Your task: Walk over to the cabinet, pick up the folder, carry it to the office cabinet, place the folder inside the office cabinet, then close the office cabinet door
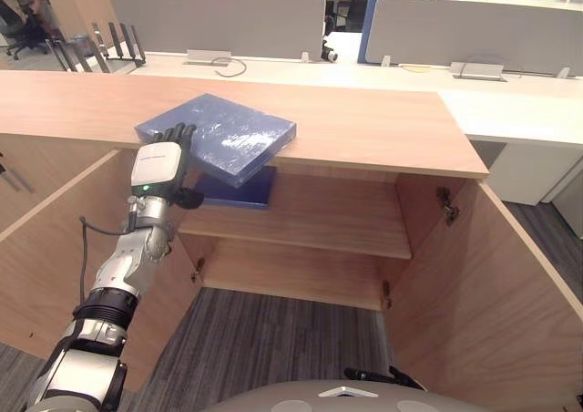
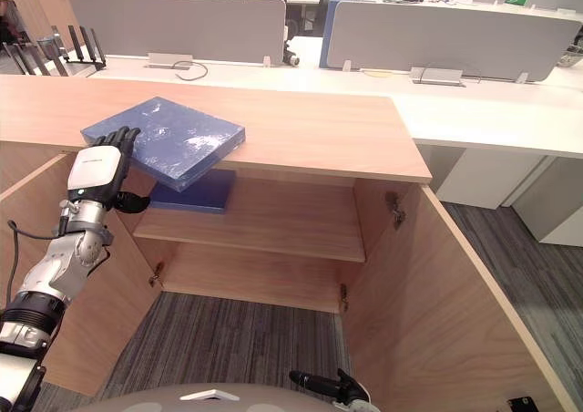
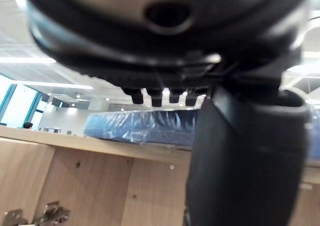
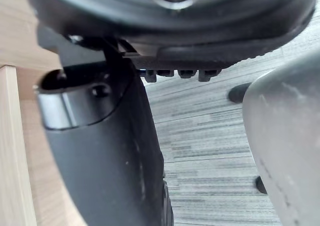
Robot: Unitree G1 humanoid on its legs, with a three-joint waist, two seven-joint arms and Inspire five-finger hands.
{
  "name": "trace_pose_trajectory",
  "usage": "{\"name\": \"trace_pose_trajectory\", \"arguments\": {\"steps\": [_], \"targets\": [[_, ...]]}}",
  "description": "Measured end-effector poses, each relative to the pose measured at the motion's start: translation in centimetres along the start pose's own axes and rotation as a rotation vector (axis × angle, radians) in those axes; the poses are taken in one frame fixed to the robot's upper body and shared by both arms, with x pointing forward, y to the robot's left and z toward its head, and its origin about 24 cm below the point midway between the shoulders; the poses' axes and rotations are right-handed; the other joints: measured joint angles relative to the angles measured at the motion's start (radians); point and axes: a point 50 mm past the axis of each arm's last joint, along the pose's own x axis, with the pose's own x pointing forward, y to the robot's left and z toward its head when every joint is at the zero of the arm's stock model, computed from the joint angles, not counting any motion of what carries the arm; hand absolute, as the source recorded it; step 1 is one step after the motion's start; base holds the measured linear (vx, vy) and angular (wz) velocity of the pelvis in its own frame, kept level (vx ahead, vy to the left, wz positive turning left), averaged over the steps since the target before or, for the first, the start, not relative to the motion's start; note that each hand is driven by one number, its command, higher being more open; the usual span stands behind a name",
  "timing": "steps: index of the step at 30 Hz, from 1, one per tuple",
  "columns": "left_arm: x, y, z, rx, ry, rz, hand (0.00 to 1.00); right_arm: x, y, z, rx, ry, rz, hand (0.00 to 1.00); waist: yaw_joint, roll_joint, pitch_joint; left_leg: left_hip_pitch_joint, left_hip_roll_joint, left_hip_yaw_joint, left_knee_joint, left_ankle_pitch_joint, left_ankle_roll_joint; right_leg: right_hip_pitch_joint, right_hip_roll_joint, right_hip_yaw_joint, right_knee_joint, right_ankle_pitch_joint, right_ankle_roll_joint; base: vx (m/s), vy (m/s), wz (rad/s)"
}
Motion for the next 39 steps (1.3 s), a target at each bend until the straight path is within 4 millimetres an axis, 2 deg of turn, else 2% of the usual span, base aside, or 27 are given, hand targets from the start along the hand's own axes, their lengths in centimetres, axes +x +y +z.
{"name": "trace_pose_trajectory", "arguments": {"steps": [3, 8, 12, 13, 17, 22, 27, 31, 35, 39], "targets": [[0.6, 0.1, 0.4, 0.015, -0.023, -0.006, 1.0, 0.0, 0.0, 0.0, 0.007, 0.003, -0.001, 1.0, -0.002, -0.002, 0.002, 0.0, 0.0, 0.001, 0.0, 0.0, 0.0, -0.001, 0.0, 0.001, 0.0, 0.0, 0.0, 0.0, 0.0, 0.0], [0.9, 0.0, 0.6, 0.076, -0.083, -0.035, 1.0, 0.1, 0.0, 0.2, 0.013, -0.003, -0.002, 1.0, -0.024, -0.003, 0.002, 0.0, -0.001, 0.001, 0.0, -0.001, -0.001, -0.006, 0.0, 0.002, -0.001, 0.0, 0.0, 0.0, 0.0, 0.0], [1.4, -0.2, 1.0, 0.11, -0.108, -0.048, 1.0, 0.0, -0.2, 0.1, 0.024, 0.0, -0.008, 1.0, -0.025, -0.005, 0.004, 0.0, -0.001, 0.003, 0.0, -0.001, -0.001, -0.007, 0.0, 0.002, -0.002, 0.001, 0.0, 0.0, 0.0, 0.0], [1.5, -0.2, 1.0, 0.111, -0.108, -0.05, 0.0, 0.1, -0.2, 0.1, 0.024, 0.001, -0.008, 1.0, -0.027, -0.005, 0.004, 0.0, -0.001, 0.004, 0.0, -0.001, -0.001, -0.007, 0.0, 0.003, -0.002, 0.001, -0.001, 0.0, 0.0, 0.0], [1.9, -0.1, 1.5, 0.135, -0.147, -0.04, 0.0, 0.0, -0.4, 0.0, 0.047, 0.006, -0.017, 1.0, -0.03, -0.007, 0.005, 0.0, -0.001, 0.005, 0.001, -0.002, -0.001, -0.005, 0.0, 0.004, -0.009, 0.005, -0.001, 0.0, 0.0, 0.0], [3.2, 1.7, 1.8, 0.204, -0.189, 0.033, 0.0, 0.1, -0.4, 0.3, 0.045, -0.005, -0.018, 1.0, -0.052, -0.005, 0.008, 0.001, -0.003, 0.007, 0.001, -0.003, 0.0, -0.003, -0.002, 0.003, -0.013, 0.007, -0.001, 0.0, 0.0, -0.01], [4.6, 3.4, 3.4, 0.25, -0.269, 0.135, 0.0, 0.0, -1.1, 0.2, 0.047, -0.001, -0.037, 1.0, -0.056, -0.001, 0.018, 0.01, -0.005, 0.014, 0.001, -0.007, 0.002, 0.005, -0.003, 0.008, -0.019, 0.01, 0.0, 0.0, 0.0, -0.02], [4.5, 3.2, 3.5, 0.285, -0.283, 0.122, 0.0, 0.1, -1.4, 0.7, 0.042, -0.011, -0.043, 1.0, -0.079, 0.009, 0.025, 0.011, -0.006, 0.016, 0.001, -0.008, 0.002, 0.011, -0.004, 0.009, -0.033, 0.017, -0.001, 0.0, 0.0, 0.0], [4.4, 3.1, 3.7, 0.286, -0.294, 0.127, 0.0, -0.2, -2.0, -0.4, 0.043, 0.026, -0.059, 1.0, -0.079, 0.006, 0.03, 0.013, -0.007, 0.015, 0.001, -0.012, 0.003, 0.022, -0.004, 0.007, -0.048, 0.022, -0.004, 0.0, 0.0, 0.0], [4.3, 3.3, 4.0, 0.28, -0.3, 0.143, 0.0, -0.2, -2.0, -0.5, 0.043, 0.028, -0.06, 1.0, -0.079, 0.003, 0.039, 0.013, -0.008, 0.015, 0.001, -0.013, 0.004, 0.022, -0.005, 0.006, -0.048, 0.022, -0.004, 0.0, 0.0, 0.0]]}}
